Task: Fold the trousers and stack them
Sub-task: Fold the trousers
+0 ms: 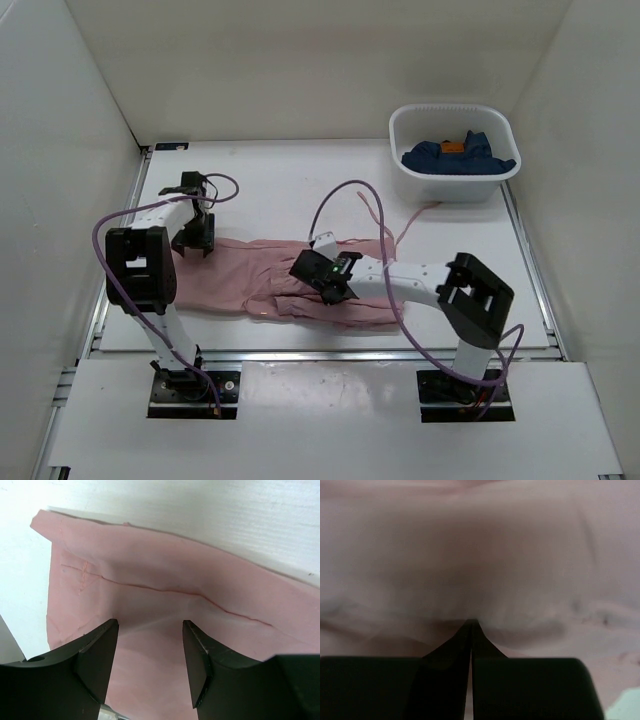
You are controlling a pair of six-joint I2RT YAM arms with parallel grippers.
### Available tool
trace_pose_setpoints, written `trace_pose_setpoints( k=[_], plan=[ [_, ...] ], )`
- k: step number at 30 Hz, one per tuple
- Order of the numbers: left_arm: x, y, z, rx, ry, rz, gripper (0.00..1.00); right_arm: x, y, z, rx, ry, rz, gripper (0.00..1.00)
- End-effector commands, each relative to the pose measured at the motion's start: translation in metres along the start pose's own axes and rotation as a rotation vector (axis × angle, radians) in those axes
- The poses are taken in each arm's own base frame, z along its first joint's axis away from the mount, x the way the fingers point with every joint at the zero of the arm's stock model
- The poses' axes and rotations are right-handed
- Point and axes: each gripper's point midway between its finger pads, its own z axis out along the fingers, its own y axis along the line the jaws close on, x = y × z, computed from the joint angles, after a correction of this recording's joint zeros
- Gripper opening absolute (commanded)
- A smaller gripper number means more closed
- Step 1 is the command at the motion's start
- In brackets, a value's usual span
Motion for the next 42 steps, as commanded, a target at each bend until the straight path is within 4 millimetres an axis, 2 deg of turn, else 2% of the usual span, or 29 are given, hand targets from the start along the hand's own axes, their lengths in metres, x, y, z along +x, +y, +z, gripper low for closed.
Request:
trace_pose_setpoints(
  k=[1, 3, 4, 5, 7, 8, 9, 10, 11, 13, 14, 15, 17, 18, 20, 22, 23, 25, 27, 28, 30, 33, 34, 35, 36, 38, 40, 41, 42],
  plan=[
    [-0.015, 0.005, -0.021, 0.003, -0.061, -0.019, 0.66, -0.002, -0.001, 0.029, -0.036, 0.045, 0.161, 0.04],
    [-0.018, 0.008, -0.027, -0.006, -0.073, -0.022, 0.67, -0.015, 0.002, 0.028, -0.048, 0.049, 0.147, 0.06],
    [-0.017, 0.011, -0.032, -0.016, -0.077, -0.024, 0.67, -0.024, -0.002, 0.024, -0.031, 0.028, 0.116, 0.12],
    [-0.018, 0.012, -0.036, -0.017, -0.089, -0.027, 0.67, -0.048, -0.002, 0.007, -0.043, -0.028, 0.129, 0.34],
    [-0.019, 0.020, -0.051, -0.019, -0.115, -0.043, 0.70, -0.061, -0.011, -0.015, -0.043, -0.058, 0.142, 0.69],
    [-0.022, 0.022, -0.059, -0.019, -0.133, -0.048, 0.70, -0.071, -0.016, -0.036, -0.067, -0.089, 0.194, 0.83],
    [-0.021, 0.028, -0.065, -0.023, -0.141, -0.063, 0.71, -0.070, -0.032, -0.046, -0.038, -0.062, 0.229, 0.87],
    [-0.018, 0.032, -0.079, -0.023, -0.160, -0.068, 0.71, -0.069, -0.042, -0.054, -0.022, -0.048, 0.267, 0.90],
    [-0.012, 0.040, -0.083, -0.031, -0.161, -0.091, 0.72, -0.068, -0.051, -0.066, -0.026, -0.038, 0.326, 0.93],
    [0.005, 0.045, -0.084, -0.029, -0.153, -0.109, 0.75, -0.049, -0.072, -0.067, 0.010, 0.006, 0.358, 0.99],
    [0.011, 0.054, -0.090, -0.037, -0.170, -0.136, 0.81, -0.046, -0.085, -0.074, 0.012, -0.008, 0.419, 0.99],
    [0.021, 0.055, -0.084, -0.040, -0.153, -0.142, 0.81, -0.018, -0.099, -0.062, 0.062, 0.042, 0.426, 0.99],
    [0.029, 0.059, -0.076, -0.046, -0.131, -0.157, 0.81, -0.003, -0.116, -0.055, 0.012, 0.084, 0.558, 0.99],
    [0.035, 0.063, -0.070, -0.051, -0.107, -0.171, 0.81, 0.026, -0.122, -0.041, 0.018, 0.150, 0.588, 0.99],
    [0.039, 0.065, -0.057, -0.054, -0.067, -0.179, 0.81, 0.022, -0.128, -0.031, -0.058, 0.104, 0.697, 0.99],
    [0.038, 0.074, -0.053, -0.072, -0.069, -0.207, 0.81, 0.043, -0.124, -0.019, -0.116, 0.145, 0.738, 0.99],
    [0.038, 0.076, -0.048, -0.075, -0.062, -0.214, 0.82, 0.038, -0.126, -0.012, -0.134, 0.117, 0.770, 0.99],
    [0.041, 0.083, -0.039, -0.082, -0.039, -0.239, 0.82, 0.055, -0.127, 0.000, -0.134, 0.141, 0.784, 0.99],
    [0.045, 0.085, -0.032, -0.083, -0.010, -0.245, 0.82, 0.055, -0.122, 0.007, -0.185, 0.139, 0.843, 0.99],
    [0.055, 0.087, -0.027, -0.084, 0.016, -0.254, 0.82, 0.069, -0.120, 0.014, -0.185, 0.174, 0.859, 0.96],
    [0.062, 0.087, -0.020, -0.085, 0.042, -0.260, 0.82, 0.073, -0.119, 0.021, -0.193, 0.178, 0.889, 0.85],
    [0.066, 0.085, -0.018, -0.085, 0.042, -0.260, 0.82, 0.087, -0.124, 0.030, -0.164, 0.182, 0.931, 0.51],
    [0.066, 0.083, -0.018, -0.069, 0.040, -0.260, 0.82, 0.089, -0.130, 0.032, -0.156, 0.191, 0.960, 0.24],
    [0.062, 0.080, -0.020, -0.046, 0.034, -0.261, 0.82, 0.089, -0.135, 0.031, -0.150, 0.183, 0.967, 0.08],
    [0.057, 0.080, -0.025, -0.034, 0.019, -0.264, 0.82, 0.093, -0.147, 0.025, -0.098, 0.183, 0.979, 0.00],
    [0.062, 0.066, -0.032, 0.048, 0.050, -0.258, 0.82, 0.082, -0.176, 0.011, -0.013, 0.110, 0.978, 0.00],
    [0.061, 0.058, -0.039, 0.084, 0.048, -0.246, 0.82, 0.083, -0.220, -0.019, 0.162, 0.017, 0.955, 0.00],
    [0.061, 0.050, -0.041, 0.092, 0.054, -0.218, 0.82, 0.060, -0.236, -0.043, 0.201, -0.061, 0.950, 0.00],
    [0.059, 0.042, -0.042, 0.121, 0.049, -0.206, 0.82, 0.071, -0.252, -0.064, 0.283, -0.040, 0.925, 0.00]
  ],
)
